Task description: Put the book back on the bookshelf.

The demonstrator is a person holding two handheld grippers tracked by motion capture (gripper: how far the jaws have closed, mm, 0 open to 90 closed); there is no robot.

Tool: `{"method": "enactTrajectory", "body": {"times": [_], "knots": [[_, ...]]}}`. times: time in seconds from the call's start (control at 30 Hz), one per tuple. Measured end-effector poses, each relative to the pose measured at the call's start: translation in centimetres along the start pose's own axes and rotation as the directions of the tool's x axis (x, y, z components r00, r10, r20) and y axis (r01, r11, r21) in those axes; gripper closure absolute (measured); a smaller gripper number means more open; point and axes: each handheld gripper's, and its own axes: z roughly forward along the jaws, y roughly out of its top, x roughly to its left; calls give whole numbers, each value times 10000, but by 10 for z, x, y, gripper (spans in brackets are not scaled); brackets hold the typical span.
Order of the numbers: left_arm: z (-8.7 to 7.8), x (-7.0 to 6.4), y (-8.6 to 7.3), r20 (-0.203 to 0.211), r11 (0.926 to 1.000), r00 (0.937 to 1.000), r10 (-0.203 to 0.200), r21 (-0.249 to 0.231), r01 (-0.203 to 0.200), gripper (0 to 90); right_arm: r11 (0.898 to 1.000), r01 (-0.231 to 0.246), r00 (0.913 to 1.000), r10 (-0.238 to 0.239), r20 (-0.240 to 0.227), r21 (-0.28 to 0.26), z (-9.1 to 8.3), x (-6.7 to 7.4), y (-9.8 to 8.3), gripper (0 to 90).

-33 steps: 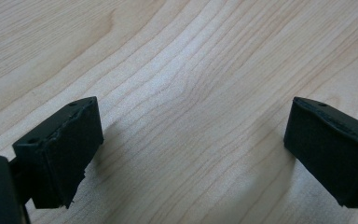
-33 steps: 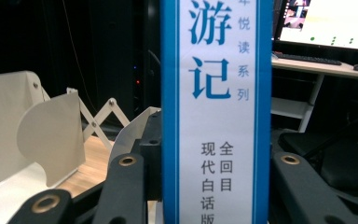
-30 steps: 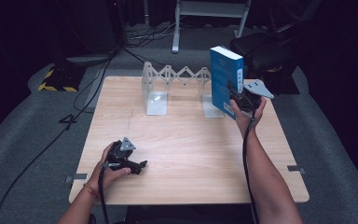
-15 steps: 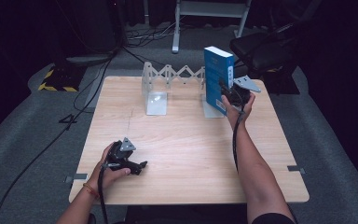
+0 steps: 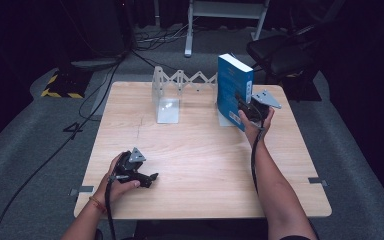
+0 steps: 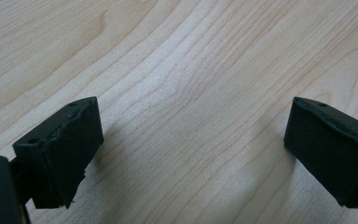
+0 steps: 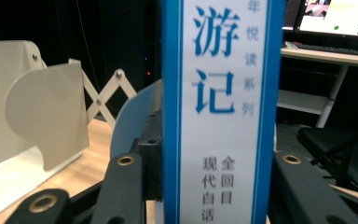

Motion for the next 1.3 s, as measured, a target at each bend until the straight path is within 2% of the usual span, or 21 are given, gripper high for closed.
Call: {"method": "enactTrajectory", "body": {"times": [0.23,0.43,0.57,0.63,0.73,0.9,1.0,1.07,1.23,1.3], "knots": [[0,0,0,44,10000,10000,-54,-6,54,50,9988,221,9996,-212,-205,427,-14,-9,-6,610],[0,0,0,44,10000,10000,-54,-6,54,49,9962,452,9981,-418,-462,744,-22,-9,-10,606],[0,0,0,44,10000,10000,-49,-4,49,49,9965,176,9985,-133,-524,818,-28,-12,-15,603],[0,0,0,45,10000,10000,-54,-3,54,49,9961,109,9990,-70,-450,876,-30,-15,-16,610],[0,0,0,54,10000,10000,-62,12,62,49,9962,-294,9992,315,-248,816,-31,-18,-17,613],[0,0,0,4,10000,10000,-7,18,7,46,9967,59,9998,-73,171,809,-31,-8,-17,609],[0,0,0,45,10000,10000,-46,14,46,46,9970,-164,9982,119,590,758,-31,-3,-18,608],[0,0,0,37,10000,10000,-36,8,36,46,9969,-201,9983,158,565,765,-31,-3,-18,605],[0,0,0,38,10000,10000,-31,10,31,46,9947,150,9982,-208,562,1014,-33,-5,-13,567],[0,0,0,36,10000,10000,-33,9,33,47,9955,28,9984,-82,566,946,-37,-8,-11,522]]}}
